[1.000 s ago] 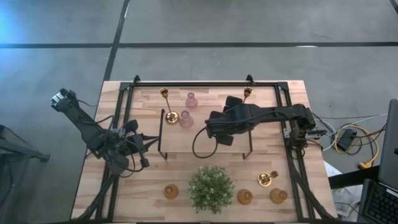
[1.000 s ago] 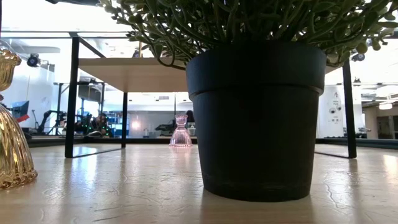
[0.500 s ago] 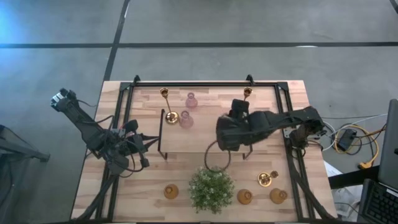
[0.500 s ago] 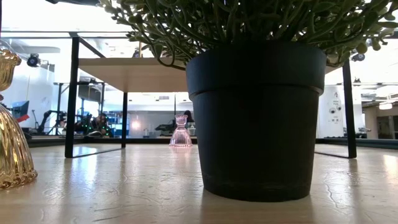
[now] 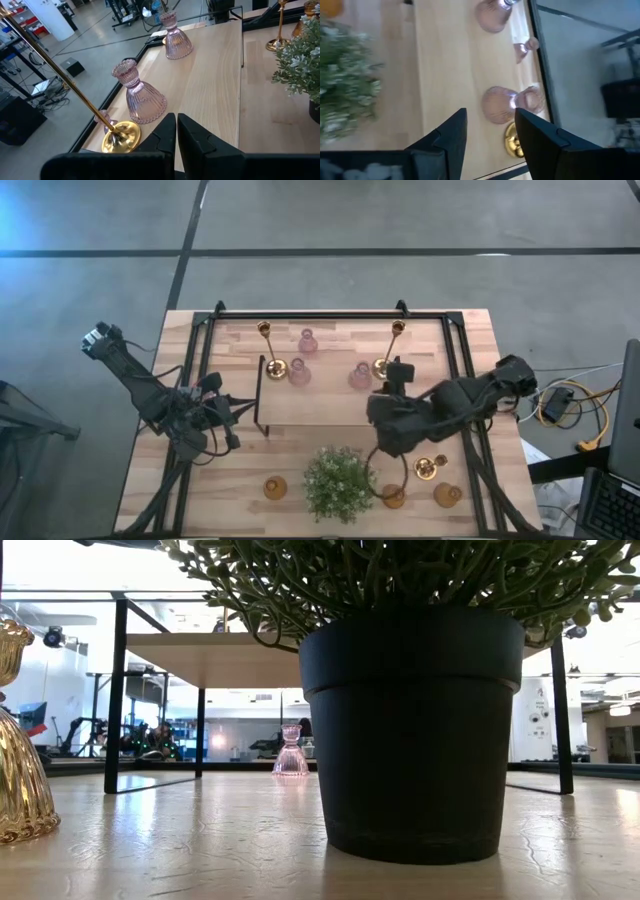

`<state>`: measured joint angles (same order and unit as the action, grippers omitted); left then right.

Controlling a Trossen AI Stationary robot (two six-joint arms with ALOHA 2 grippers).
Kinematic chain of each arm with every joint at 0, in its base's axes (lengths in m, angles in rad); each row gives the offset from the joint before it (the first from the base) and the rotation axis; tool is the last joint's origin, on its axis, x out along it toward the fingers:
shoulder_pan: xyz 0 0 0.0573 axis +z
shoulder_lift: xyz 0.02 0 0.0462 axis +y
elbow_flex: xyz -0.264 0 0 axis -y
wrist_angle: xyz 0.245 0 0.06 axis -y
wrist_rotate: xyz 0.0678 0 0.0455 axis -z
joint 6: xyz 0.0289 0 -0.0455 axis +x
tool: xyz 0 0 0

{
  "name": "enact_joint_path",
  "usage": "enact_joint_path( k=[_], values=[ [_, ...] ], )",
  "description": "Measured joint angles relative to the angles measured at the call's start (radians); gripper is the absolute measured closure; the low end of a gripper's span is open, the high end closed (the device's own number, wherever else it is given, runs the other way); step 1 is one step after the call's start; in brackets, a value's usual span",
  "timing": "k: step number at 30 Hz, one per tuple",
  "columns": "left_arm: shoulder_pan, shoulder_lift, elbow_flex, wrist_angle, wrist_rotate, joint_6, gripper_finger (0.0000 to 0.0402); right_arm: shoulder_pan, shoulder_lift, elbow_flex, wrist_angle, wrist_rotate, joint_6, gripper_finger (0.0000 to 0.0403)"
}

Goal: Pick & Place candle stick holders
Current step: Put the gold candle holder on the shelf

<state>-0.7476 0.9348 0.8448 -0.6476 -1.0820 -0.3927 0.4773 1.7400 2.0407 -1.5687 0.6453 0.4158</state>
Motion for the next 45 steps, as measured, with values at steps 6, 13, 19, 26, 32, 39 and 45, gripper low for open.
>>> enact_joint_path(
  k=[6, 13, 19, 26, 32, 39, 45],
  values=[
    [0.000, 0.000, 0.000, 0.000, 0.000, 0.000, 0.0380, 0.088, -0.061, -0.022, -0.001, -0.108, 0.222, 0.0240],
    [0.000, 0.000, 0.000, 0.000, 0.000, 0.000, 0.0380, 0.209, -0.193, -0.200, -0.002, -0.123, 0.498, 0.0243],
    [0.000, 0.000, 0.000, 0.000, 0.000, 0.000, 0.0381, 0.263, -0.321, -0.402, -0.003, -0.126, 0.614, 0.0247],
    [0.000, 0.000, 0.000, 0.000, 0.000, 0.000, 0.0381, 0.271, -0.500, -0.610, -0.003, -0.099, 0.741, 0.0256],
    [0.000, 0.000, 0.000, 0.000, 0.000, 0.000, 0.0381, 0.271, -0.632, -0.764, -0.003, -0.120, 0.824, 0.0269],
    [0.000, 0.000, 0.000, 0.000, 0.000, 0.000, 0.0380, 0.257, -0.720, -0.857, -0.003, -0.068, 0.848, 0.0283],
    [0.000, 0.000, 0.000, 0.000, 0.000, 0.000, 0.0381, 0.257, -0.763, -0.893, -0.001, -0.066, 0.850, 0.0292]
  ],
)
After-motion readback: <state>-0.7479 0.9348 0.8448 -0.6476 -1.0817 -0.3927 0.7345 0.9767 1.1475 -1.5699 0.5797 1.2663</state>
